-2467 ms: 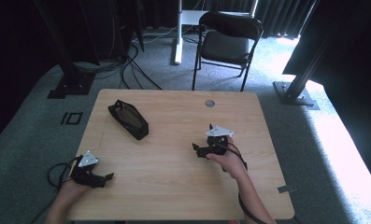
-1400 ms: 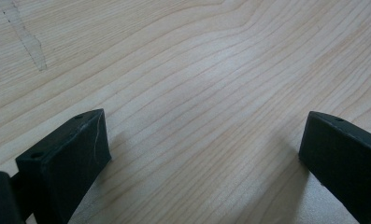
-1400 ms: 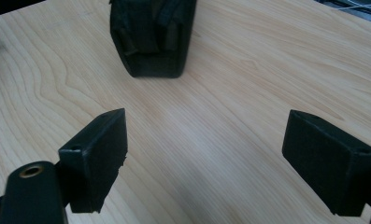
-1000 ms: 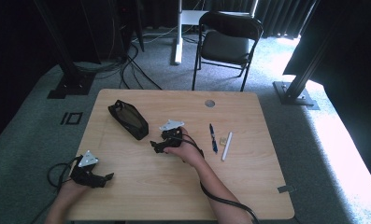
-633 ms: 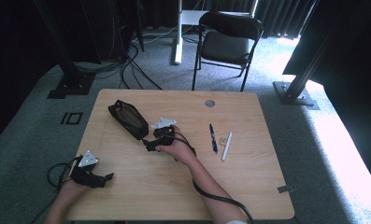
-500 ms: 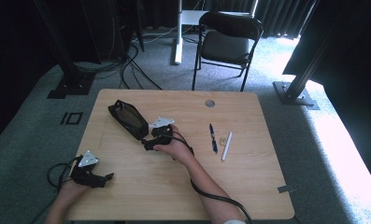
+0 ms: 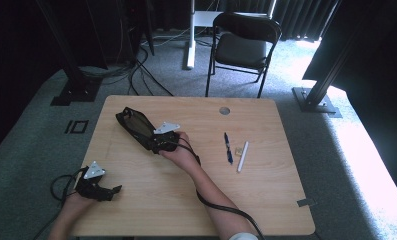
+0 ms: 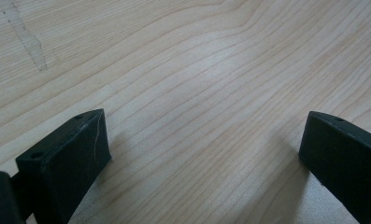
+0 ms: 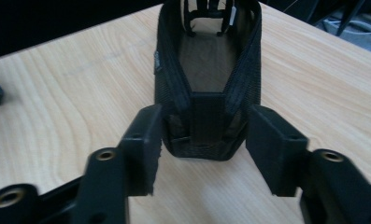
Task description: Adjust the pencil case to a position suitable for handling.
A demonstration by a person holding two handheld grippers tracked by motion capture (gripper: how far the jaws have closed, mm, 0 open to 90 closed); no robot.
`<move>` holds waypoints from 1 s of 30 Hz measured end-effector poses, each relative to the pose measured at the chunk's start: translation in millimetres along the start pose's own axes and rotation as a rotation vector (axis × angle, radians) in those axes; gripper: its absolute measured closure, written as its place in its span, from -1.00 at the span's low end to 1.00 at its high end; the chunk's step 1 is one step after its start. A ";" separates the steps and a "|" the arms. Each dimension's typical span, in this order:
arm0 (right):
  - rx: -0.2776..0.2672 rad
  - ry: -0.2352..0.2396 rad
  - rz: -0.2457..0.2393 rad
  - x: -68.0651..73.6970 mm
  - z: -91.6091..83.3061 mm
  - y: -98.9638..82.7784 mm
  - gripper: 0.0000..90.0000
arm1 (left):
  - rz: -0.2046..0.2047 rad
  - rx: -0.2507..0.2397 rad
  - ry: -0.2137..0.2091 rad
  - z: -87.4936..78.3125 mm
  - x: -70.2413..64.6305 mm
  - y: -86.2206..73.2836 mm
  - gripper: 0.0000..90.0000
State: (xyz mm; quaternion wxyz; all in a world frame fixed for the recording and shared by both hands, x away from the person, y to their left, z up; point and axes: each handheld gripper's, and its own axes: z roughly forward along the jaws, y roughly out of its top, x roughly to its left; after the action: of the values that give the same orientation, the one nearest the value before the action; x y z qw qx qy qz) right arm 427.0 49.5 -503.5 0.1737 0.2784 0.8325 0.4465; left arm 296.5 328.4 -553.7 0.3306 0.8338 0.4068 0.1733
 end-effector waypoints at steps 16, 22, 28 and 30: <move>0.037 -0.004 0.028 -2.7 6.4 -0.5 0.62 | 0.002 0.001 0.000 -0.3 0.0 -0.2 -0.95; 0.036 0.007 0.046 -6.7 -7.0 -8.1 0.63 | 0.001 0.001 0.000 -0.6 -0.1 -0.5 -0.95; 0.038 0.000 0.049 -11.1 -22.5 -19.2 0.63 | 0.002 0.002 -0.001 -0.6 -0.1 -0.4 -0.95; 0.041 -0.002 0.055 -13.8 -27.7 -23.6 0.63 | 0.002 0.002 -0.001 -0.6 -0.1 -0.4 -0.95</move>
State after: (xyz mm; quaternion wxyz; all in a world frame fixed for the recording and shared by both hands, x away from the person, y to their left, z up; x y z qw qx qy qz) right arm 415.7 12.5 -507.8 0.1562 0.3051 0.8334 0.4336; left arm 295.8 328.8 -553.5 0.3299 0.8345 0.4060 0.1730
